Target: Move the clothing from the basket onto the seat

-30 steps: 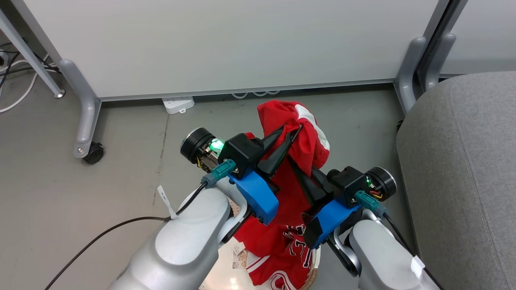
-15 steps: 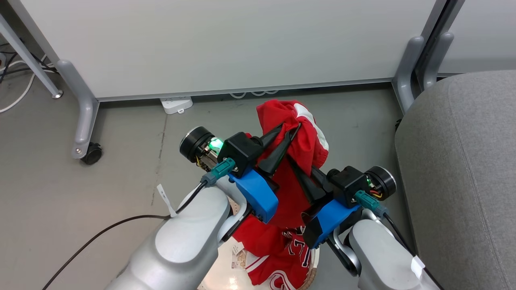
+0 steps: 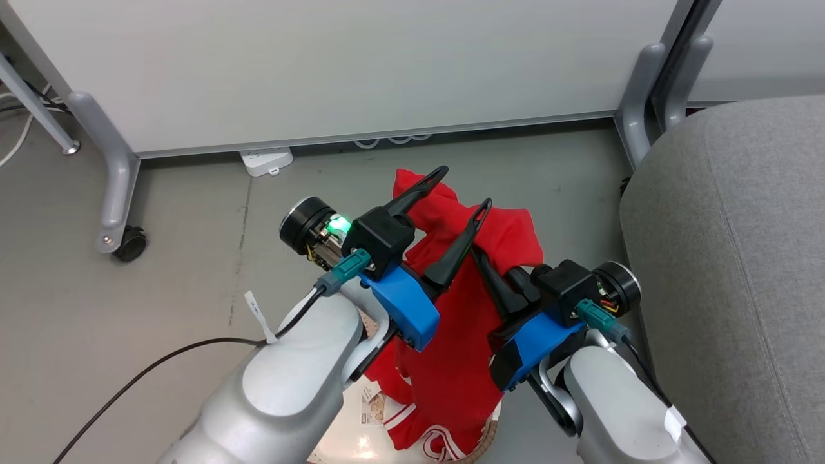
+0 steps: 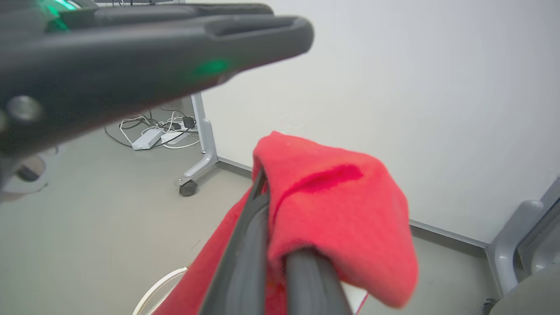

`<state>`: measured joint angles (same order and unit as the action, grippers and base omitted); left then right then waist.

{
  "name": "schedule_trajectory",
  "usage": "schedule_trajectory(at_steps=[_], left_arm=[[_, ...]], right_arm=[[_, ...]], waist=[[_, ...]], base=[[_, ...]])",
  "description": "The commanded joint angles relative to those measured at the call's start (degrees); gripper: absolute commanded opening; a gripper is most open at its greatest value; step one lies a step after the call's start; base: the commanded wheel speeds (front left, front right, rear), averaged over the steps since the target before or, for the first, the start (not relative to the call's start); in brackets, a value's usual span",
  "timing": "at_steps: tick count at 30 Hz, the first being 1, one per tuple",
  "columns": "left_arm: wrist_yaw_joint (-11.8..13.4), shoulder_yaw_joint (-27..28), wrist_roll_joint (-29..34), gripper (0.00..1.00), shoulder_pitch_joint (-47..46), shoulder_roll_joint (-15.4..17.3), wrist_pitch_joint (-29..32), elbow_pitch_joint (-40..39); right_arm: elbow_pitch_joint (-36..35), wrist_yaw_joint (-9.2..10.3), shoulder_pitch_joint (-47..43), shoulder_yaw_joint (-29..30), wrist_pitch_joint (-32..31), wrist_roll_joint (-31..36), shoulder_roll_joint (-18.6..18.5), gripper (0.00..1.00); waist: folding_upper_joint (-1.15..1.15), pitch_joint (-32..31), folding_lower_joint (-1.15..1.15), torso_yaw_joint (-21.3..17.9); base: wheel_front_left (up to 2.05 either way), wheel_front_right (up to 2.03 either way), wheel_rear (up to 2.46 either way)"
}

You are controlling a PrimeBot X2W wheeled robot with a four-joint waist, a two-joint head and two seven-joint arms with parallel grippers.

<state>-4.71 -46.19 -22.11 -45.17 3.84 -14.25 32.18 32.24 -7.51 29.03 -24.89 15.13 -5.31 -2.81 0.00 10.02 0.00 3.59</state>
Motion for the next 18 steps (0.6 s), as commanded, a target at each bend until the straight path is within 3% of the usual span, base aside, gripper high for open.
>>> schedule_trajectory(at_steps=[1, 10, 18], left_arm=[[0.14, 0.01, 0.13, 1.00, -0.66, 0.30, -0.27, -0.07], [0.33, -0.57, 0.28, 1.00, -1.80, 1.34, 0.38, -0.76], [0.21, -1.54, 0.66, 1.00, -2.92, 2.13, 0.90, -1.50]], right_arm=[[-0.34, 0.04, 0.35, 0.36, 0.04, 0.06, -0.14, 0.00], [-2.47, 0.04, 1.67, 4.39, 0.04, 1.02, -0.14, 0.00], [-5.18, 0.04, 1.88, 11.71, 0.04, 2.38, -0.11, 0.00]], waist=[[0.00, 0.37, 0.00, -0.46], [0.00, 3.57, 0.00, -5.28], [0.00, 6.15, 0.00, -10.96]], base=[[0.00, 0.00, 0.00], [0.00, 0.00, 0.00], [0.00, 0.00, 0.00]])
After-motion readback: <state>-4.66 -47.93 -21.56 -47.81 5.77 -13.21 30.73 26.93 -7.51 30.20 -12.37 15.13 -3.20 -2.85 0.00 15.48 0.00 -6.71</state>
